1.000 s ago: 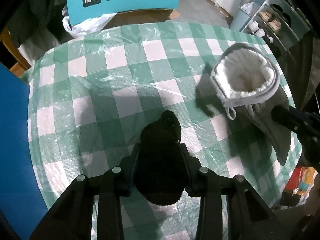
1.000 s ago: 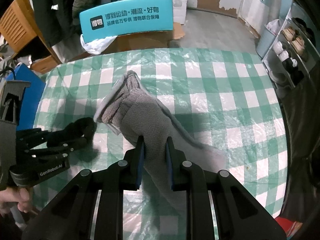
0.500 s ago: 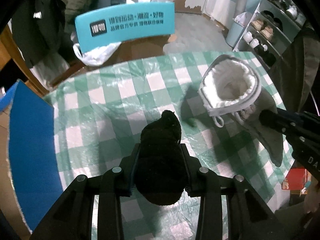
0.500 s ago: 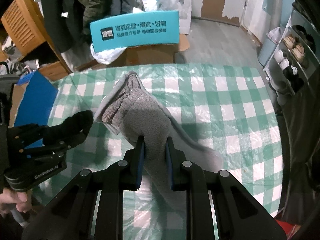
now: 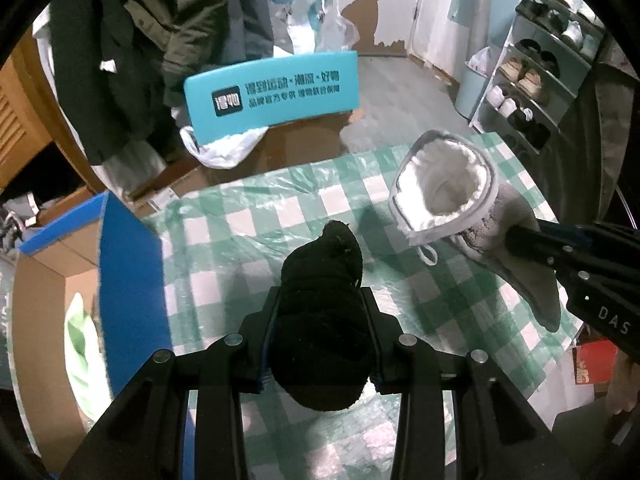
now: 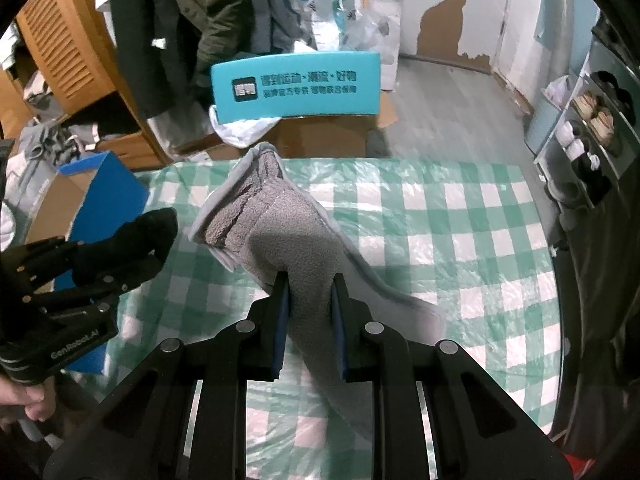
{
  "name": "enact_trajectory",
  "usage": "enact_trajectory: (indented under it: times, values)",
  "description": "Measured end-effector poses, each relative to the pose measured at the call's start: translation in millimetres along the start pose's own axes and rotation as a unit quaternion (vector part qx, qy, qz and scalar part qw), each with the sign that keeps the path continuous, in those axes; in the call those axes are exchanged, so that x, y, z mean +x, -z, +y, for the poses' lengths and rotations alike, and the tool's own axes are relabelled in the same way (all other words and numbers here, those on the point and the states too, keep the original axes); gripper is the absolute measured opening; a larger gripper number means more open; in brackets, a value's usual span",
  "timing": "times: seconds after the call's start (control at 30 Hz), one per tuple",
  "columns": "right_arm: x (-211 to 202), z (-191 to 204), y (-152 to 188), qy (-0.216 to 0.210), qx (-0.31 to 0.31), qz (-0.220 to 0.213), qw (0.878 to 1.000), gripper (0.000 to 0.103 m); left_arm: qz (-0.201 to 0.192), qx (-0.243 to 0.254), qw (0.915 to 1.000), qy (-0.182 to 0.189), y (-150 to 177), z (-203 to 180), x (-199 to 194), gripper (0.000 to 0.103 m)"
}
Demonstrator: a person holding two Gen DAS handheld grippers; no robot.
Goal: Organize soft objects
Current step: 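Lift the long grey sock with the right gripper toward the box, then carry the grey sock and black item over the box with both grippers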
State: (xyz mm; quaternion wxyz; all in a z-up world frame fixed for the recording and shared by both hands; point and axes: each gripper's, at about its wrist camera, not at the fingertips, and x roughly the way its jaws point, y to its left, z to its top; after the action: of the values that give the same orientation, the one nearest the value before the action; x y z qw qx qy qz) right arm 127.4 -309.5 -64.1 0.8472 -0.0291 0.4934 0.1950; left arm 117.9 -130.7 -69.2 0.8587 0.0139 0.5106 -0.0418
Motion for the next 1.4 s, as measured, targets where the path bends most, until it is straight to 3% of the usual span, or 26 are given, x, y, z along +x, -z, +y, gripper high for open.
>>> enact_trajectory:
  times: [0.73,1.4]
  values:
    - [-42.5,60.5,-17.3,-0.037,-0.047,-0.045,0.997,0.018,-0.04,-0.018,0.9988,-0.02,20.3,40.0,-57.4,0.037]
    - [-45.0,129.7,-36.8,-0.062,-0.09,-0.053,0.993,0.018,-0.063,-0.051,0.9958,-0.042,42.0,95.1,-92.1,0.037]
